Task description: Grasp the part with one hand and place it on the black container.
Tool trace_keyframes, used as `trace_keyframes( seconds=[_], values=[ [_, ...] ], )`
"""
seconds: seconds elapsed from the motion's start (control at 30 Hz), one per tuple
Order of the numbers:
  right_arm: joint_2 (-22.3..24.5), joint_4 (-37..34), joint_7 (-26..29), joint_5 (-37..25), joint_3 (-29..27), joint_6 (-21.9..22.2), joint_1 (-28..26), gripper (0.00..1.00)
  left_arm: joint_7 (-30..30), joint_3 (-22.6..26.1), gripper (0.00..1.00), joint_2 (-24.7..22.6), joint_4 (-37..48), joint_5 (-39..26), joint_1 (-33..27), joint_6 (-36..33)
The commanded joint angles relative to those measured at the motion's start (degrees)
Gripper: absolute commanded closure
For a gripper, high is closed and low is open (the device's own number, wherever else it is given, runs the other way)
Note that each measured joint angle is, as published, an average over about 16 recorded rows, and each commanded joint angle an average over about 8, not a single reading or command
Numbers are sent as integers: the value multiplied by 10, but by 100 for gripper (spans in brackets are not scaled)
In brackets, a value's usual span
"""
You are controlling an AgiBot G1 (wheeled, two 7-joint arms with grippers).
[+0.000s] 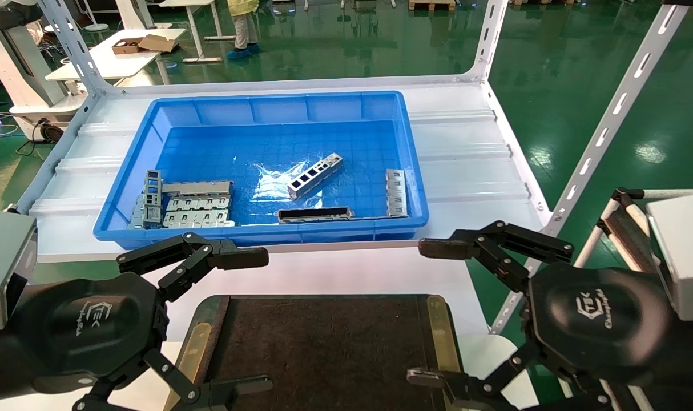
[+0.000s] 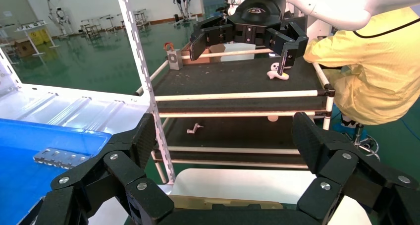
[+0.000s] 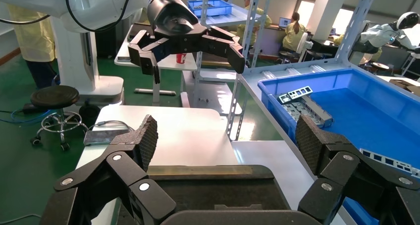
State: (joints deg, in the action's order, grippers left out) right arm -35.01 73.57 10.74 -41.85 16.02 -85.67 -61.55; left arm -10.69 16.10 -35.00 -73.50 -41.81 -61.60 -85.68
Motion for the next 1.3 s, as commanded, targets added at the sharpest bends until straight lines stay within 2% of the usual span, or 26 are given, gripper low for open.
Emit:
trace_keyframes(
  seconds=[0.03, 0.87, 1.07, 1.3],
  values=[
    [0, 0, 0, 0, 0, 0, 0, 0, 0, 0, 0, 0, 0, 0, 0, 0],
    [0, 0, 0, 0, 0, 0, 0, 0, -3, 4, 0, -5, 1, -16, -6, 17],
    [0, -1, 0, 0, 1, 0, 0, 0, -1, 19, 0, -33, 16, -58, -37, 49],
    [0, -1, -1, 0, 1, 0, 0, 0, 7, 50, 0, -93, 86, -135, -112, 97]
  ],
)
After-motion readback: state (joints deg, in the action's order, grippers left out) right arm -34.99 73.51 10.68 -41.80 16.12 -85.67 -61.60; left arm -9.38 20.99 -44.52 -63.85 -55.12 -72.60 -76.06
